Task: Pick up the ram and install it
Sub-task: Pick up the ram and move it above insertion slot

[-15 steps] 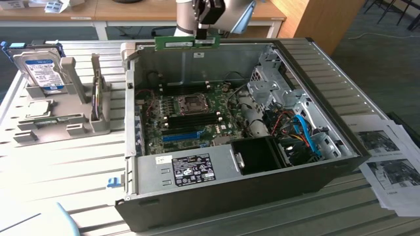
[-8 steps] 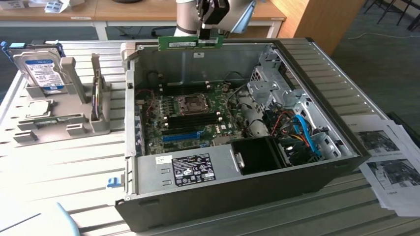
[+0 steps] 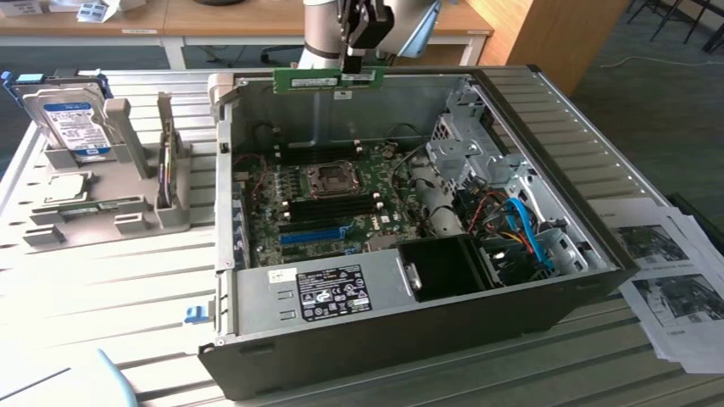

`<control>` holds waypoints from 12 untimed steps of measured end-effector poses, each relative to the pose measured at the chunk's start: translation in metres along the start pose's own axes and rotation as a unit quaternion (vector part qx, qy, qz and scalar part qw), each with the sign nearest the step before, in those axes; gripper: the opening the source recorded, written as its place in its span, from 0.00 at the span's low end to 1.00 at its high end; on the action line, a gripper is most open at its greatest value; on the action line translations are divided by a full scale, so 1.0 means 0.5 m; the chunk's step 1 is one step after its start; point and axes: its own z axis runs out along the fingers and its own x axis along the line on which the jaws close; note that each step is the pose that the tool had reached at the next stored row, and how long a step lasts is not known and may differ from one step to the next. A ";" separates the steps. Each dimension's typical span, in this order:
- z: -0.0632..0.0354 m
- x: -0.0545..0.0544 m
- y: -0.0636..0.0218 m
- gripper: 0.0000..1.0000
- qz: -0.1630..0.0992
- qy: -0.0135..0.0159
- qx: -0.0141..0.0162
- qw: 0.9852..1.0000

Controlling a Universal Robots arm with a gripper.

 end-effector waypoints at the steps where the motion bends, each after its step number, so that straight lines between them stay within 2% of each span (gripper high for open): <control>1: 0.003 0.000 0.000 0.11 0.000 0.000 0.000 1.000; 12: 0.043 0.001 -0.003 0.11 0.000 0.000 0.000 1.000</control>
